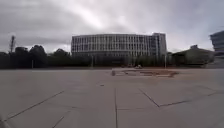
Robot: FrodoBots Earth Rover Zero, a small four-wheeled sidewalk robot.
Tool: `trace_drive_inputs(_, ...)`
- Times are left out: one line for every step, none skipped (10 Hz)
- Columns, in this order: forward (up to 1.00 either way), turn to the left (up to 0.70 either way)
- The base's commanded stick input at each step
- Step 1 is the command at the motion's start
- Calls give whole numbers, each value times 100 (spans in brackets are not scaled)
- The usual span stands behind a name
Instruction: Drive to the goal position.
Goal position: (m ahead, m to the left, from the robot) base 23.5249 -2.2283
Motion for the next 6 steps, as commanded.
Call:
trace_drive_inputs(70,0)
trace_drive_inputs(70,0)
trace_drive_inputs(70,0)
trace_drive_inputs(70,0)
trace_drive_inputs(70,0)
trace_drive_inputs(70,0)
